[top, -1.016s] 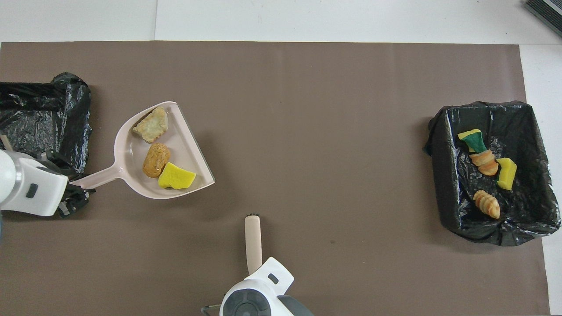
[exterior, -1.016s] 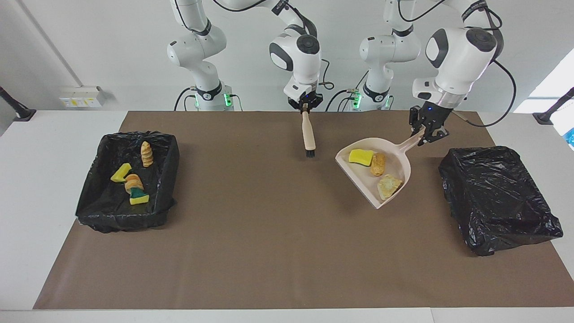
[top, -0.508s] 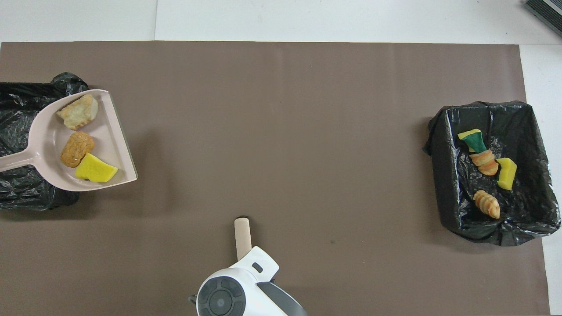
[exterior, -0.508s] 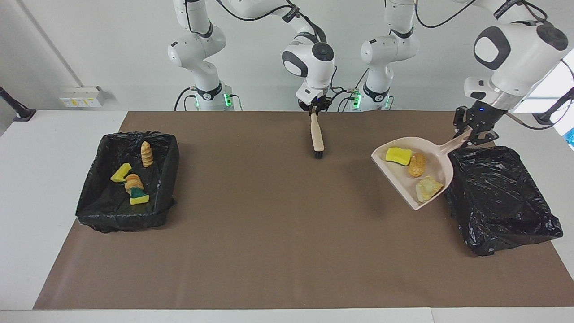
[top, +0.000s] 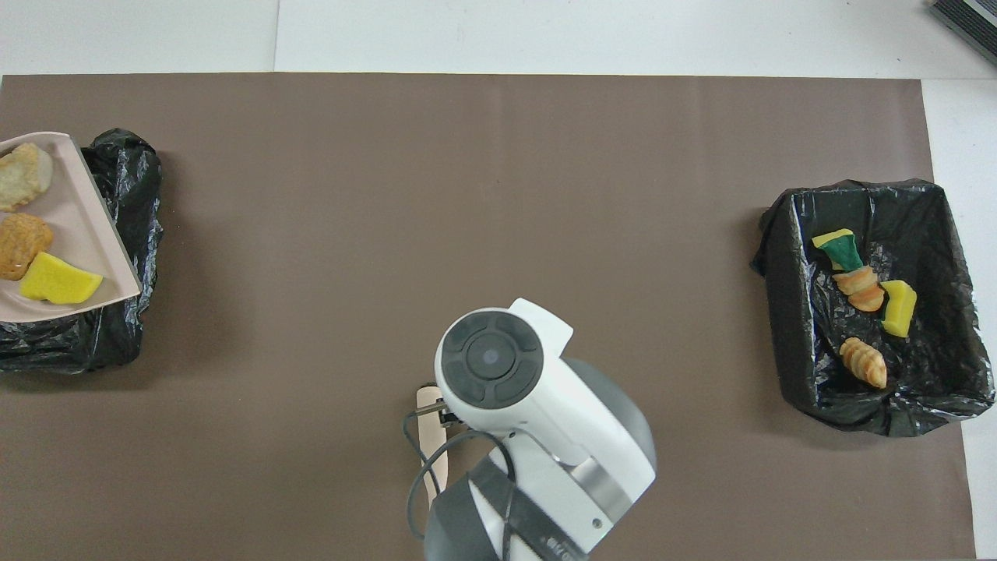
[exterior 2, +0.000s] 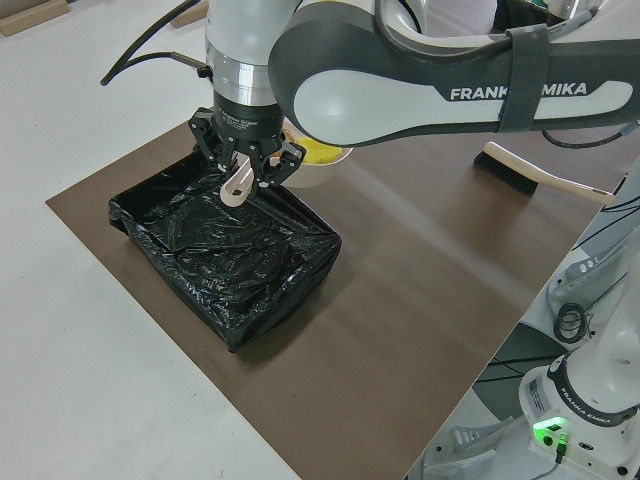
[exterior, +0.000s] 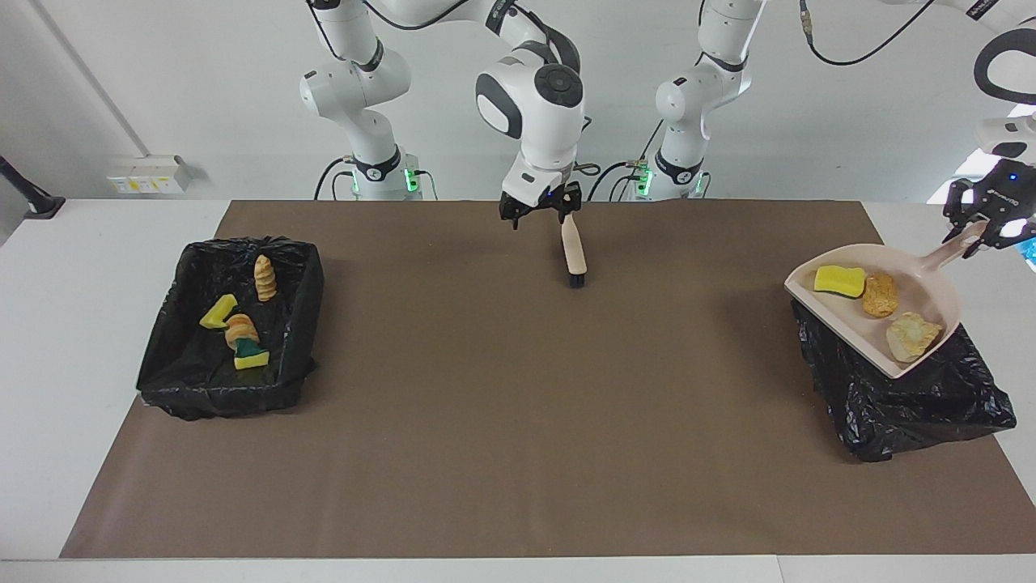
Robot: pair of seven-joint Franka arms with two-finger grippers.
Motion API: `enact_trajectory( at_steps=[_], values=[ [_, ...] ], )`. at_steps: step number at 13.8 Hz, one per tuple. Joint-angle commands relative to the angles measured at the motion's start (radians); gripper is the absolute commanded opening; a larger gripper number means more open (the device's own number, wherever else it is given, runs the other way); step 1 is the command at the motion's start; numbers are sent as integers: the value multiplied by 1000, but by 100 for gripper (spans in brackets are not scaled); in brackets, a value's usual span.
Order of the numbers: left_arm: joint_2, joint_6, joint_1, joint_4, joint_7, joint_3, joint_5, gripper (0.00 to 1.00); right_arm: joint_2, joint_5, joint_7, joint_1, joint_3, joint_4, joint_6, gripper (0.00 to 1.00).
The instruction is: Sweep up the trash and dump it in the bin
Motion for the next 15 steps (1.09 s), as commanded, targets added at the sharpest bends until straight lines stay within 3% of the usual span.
enact_trajectory(
  at_steps=[1,6,10,13,15],
  values=[
    [37,79,54,36,7,-12,36,0,-3,-52,-171,-105,9,63,-86,100],
    [89,211,60,64,9,-10,215,0,-31,-101,-417,-308,10,121,-155,100],
    [80,123,64,61,9,14,332,0,-77,-104,-489,-470,7,121,-140,100],
    [79,67,48,65,7,19,494,0,-76,-125,-486,-527,1,123,-132,100],
    [91,41,15,93,-5,10,535,0,-77,-162,-495,-559,-5,143,-83,100]
  ],
)
